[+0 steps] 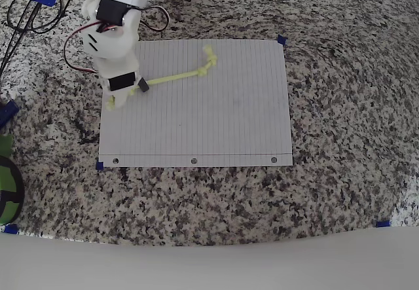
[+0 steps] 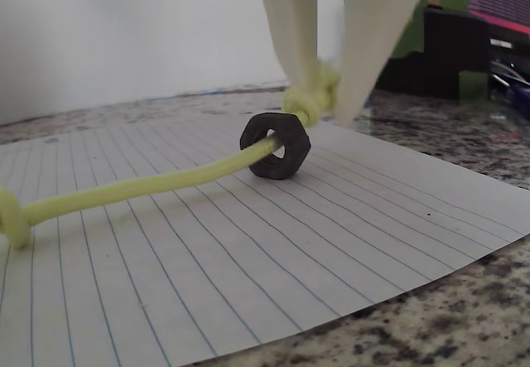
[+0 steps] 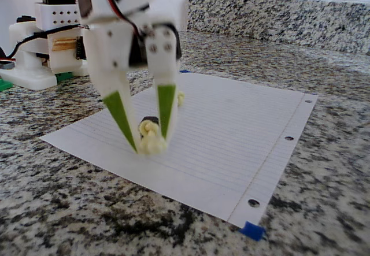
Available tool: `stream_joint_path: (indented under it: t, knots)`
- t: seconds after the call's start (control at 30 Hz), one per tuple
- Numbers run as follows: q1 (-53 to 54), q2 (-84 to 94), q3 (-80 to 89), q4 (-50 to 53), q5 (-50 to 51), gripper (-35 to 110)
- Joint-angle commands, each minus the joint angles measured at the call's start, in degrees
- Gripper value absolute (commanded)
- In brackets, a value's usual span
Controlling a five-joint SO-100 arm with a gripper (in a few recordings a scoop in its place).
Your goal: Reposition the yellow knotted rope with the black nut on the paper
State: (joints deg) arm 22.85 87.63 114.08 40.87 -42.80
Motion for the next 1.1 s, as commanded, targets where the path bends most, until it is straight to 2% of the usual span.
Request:
stream_joint_path:
  t: [0.0,0.4,0.57,0.7,0.87,1.07]
  knots:
    - [0.62,7.91,-1.32,2.29,-5.36,0]
    - [2.64,40.61,0.35,16.79,-28.21,0]
    - [1.32,58.01,0.79,24.79,-33.49,0]
    - [1.67,69.79,6.06,25.75,-34.01,0]
    - [7.38,70.58,9.32,24.96,-33.84,0]
    - [15.29,60.73,9.76,20.48,-33.66,0]
